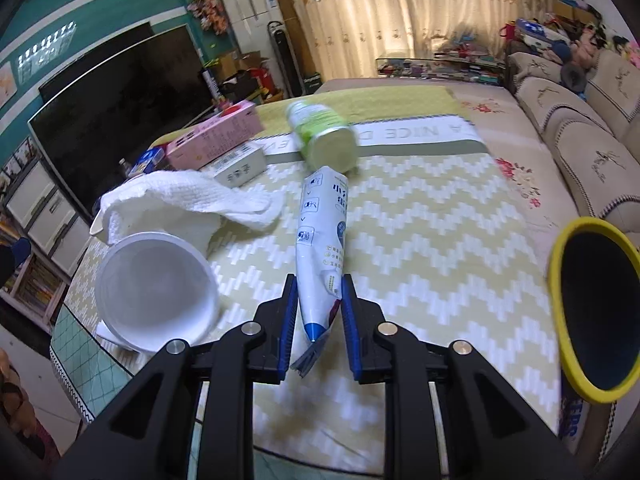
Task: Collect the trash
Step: 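Carry the white tube over the bin and open the right gripper, then grasp the white cloth with the left gripper and lift, then carry the white cloth over the bin and open the left gripper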
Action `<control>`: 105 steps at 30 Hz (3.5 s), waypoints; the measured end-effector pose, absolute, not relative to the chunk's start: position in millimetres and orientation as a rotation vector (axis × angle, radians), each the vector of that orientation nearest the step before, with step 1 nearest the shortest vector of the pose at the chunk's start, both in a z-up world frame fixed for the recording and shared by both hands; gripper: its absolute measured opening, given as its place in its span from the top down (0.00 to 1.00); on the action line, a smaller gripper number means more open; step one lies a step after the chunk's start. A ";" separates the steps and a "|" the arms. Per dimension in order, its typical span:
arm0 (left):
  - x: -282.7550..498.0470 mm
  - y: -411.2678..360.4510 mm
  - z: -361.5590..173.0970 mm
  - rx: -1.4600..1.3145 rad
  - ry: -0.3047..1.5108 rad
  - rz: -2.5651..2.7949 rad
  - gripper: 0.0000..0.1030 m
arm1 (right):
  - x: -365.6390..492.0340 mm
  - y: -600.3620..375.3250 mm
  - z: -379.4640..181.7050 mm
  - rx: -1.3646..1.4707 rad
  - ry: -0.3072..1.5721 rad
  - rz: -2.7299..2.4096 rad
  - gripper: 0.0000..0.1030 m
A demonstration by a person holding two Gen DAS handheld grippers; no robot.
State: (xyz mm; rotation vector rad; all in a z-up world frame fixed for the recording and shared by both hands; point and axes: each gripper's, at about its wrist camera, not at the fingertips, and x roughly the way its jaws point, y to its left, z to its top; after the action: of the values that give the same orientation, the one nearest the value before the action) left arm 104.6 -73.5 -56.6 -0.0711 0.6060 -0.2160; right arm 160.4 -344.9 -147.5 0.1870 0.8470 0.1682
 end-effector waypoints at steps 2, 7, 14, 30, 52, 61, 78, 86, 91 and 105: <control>104.2 -74.6 -56.6 -0.068 0.607 -0.218 0.06 | 154.3 -360.2 -146.3 0.201 0.836 0.132 0.80; 104.4 -80.4 -57.5 -0.060 0.611 -0.226 0.06 | 143.8 -407.1 -146.2 0.238 0.814 0.004 0.80; 104.9 -95.5 -58.8 -0.033 0.624 -0.239 0.06 | 132.7 -479.7 -156.7 0.296 0.802 -0.198 0.79; 114.3 -126.3 -62.4 0.017 0.662 -0.264 0.06 | 111.0 -558.0 -185.8 0.359 0.798 -0.425 0.52; 185.1 -139.7 -68.6 0.034 0.712 -0.223 0.25 | 112.9 -554.4 -189.6 0.376 0.797 -0.389 0.52; 200.9 -146.5 -77.2 0.065 0.732 -0.214 0.50 | 117.1 -556.7 -196.7 0.390 0.809 -0.385 0.52; 211.7 -167.8 -44.0 0.104 0.652 -0.274 0.91 | 114.2 -559.7 -197.4 0.408 0.802 -0.376 0.52; 203.8 -189.5 -3.7 0.111 0.573 -0.340 0.91 | 107.9 -565.6 -195.0 0.420 0.792 -0.381 0.52; 187.4 -223.7 10.4 0.133 0.553 -0.435 0.91 | 98.9 -571.6 -186.4 0.427 0.767 -0.390 0.52; 162.7 -380.2 6.0 0.218 0.584 -0.755 0.91 | 57.3 -609.0 -176.8 0.489 0.700 -0.454 0.52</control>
State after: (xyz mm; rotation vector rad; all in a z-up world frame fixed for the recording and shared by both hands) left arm 162.7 -380.2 6.0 0.2181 0.5836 -0.7549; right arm 57.3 -609.0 -176.8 0.4889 0.7001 -0.4536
